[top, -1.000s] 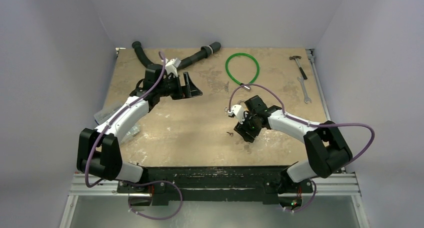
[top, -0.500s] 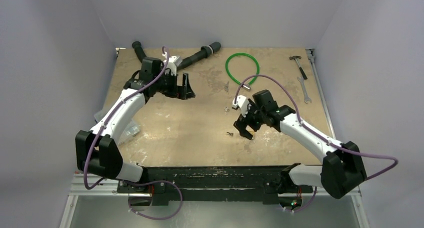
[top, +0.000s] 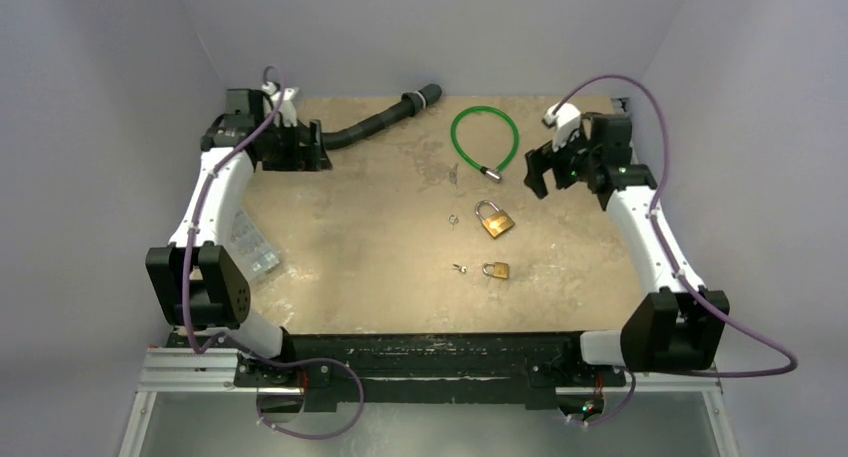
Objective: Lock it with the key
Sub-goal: Reset both arms
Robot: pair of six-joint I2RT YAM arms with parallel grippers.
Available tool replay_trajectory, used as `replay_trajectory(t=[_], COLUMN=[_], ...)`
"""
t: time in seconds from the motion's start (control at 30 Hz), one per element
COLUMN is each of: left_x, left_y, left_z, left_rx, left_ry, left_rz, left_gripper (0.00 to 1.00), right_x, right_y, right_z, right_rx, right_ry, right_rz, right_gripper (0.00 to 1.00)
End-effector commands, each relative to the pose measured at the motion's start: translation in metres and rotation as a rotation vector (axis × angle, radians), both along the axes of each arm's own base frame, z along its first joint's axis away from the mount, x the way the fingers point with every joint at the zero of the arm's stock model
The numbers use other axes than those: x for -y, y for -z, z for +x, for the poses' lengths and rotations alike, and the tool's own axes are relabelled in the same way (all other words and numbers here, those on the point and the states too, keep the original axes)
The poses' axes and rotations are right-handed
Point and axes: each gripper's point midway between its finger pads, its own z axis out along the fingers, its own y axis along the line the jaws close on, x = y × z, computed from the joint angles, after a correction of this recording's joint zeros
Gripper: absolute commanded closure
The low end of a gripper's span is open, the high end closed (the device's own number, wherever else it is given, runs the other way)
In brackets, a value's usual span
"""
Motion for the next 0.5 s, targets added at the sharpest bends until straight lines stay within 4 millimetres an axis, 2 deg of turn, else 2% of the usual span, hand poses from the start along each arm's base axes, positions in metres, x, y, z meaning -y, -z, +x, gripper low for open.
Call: replay_trajectory(t=[0.0, 0.07, 0.13, 0.27, 0.33, 0.47], left_x=[-0.06, -0.079, -0.094, -0.11, -0.111, -0.11], left_y=[-0.02, -0.016, -0.01, 0.005, 0.015, 0.033], left_z=[0.023, 0.028, 0.031, 0.032, 0.029, 0.023], left_rx=[0.045, 0.034, 0.021, -0.009, -0.033, -0.068], left_ry=[-0.136, -0.157, -0.179, -0.211, -0.226, -0.253], left_rz=[0.07, 0.113, 0.147, 0.195, 0.194, 0.179], left_gripper=[0.0, 0.0, 0.0, 0.0, 0.0, 0.0], right_x=[0.039, 0.062, 0.082, 0.117, 0.126, 0.129], right_y=[-0.035, -0.038, -0.033, -0.009, 0.006, 0.022], right_z=[0.037, 0.051, 0.06, 0.067, 0.064, 0.058], right_rx=[0.044, 0.039, 0.016, -0.05, -0.09, -0.12], right_ry=[0.138, 0.213, 0.277, 0.383, 0.414, 0.43], right_rz=[0.115, 0.151, 0.192, 0.238, 0.252, 0.252], right_gripper=[0.01, 0.01, 0.01, 0.01, 0.01, 0.01])
